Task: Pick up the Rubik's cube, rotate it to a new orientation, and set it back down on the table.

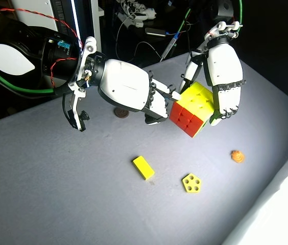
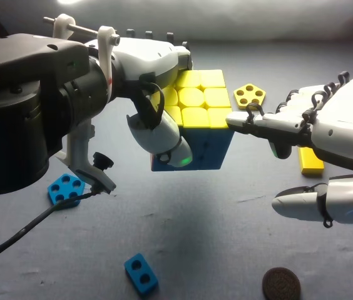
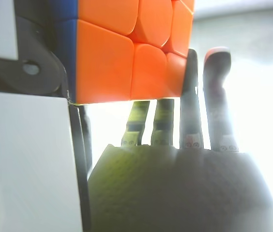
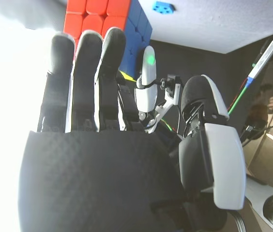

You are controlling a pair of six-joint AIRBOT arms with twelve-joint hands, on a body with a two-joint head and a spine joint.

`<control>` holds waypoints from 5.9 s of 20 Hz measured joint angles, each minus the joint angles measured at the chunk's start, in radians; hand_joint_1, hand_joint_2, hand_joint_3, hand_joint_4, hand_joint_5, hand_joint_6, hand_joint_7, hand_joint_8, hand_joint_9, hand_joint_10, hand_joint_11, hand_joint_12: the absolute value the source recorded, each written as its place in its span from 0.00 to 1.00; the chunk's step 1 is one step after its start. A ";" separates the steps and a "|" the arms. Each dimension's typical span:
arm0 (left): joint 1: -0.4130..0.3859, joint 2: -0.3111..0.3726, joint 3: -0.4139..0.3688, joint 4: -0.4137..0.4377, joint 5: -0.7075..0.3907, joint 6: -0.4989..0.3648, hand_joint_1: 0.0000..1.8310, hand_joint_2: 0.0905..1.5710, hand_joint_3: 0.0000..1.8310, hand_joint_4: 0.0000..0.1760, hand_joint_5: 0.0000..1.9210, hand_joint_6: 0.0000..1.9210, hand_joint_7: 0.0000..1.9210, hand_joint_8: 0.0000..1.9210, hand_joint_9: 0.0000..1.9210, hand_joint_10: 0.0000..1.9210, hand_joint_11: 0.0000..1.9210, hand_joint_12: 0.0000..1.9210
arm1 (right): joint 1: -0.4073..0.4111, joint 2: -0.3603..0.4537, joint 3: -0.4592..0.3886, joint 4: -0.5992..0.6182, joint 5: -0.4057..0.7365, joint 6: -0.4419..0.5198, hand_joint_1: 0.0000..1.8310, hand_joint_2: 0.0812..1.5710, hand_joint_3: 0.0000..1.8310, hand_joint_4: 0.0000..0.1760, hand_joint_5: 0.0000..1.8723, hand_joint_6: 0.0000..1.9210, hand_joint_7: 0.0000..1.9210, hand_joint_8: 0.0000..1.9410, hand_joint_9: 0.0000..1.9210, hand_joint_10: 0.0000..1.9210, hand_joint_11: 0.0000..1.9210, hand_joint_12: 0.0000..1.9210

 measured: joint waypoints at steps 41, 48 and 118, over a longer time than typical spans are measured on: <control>-0.013 0.002 0.011 0.015 -0.039 0.000 0.53 0.92 0.00 0.07 0.23 0.92 0.22 1.00 0.13 1.00 0.14 1.00 | 0.016 -0.205 0.170 0.027 -0.069 -0.027 0.13 0.78 0.00 0.00 0.08 0.01 0.22 0.61 0.19 0.90 0.15 1.00; -0.016 0.002 0.011 0.014 -0.028 -0.007 0.57 0.88 0.00 0.00 0.28 0.84 0.25 0.97 0.16 0.98 0.17 1.00 | 0.016 -0.241 0.210 0.032 -0.087 -0.031 0.13 0.78 0.00 0.00 0.07 0.00 0.20 0.62 0.18 0.90 0.16 1.00; 0.353 -0.074 0.121 0.751 0.043 -0.819 0.15 0.55 0.00 0.58 0.00 0.00 0.00 0.00 0.00 0.00 0.00 0.06 | 0.101 0.033 0.122 0.068 -0.073 0.037 0.03 0.78 0.00 0.00 0.02 0.00 0.04 0.00 0.05 0.01 0.00 0.03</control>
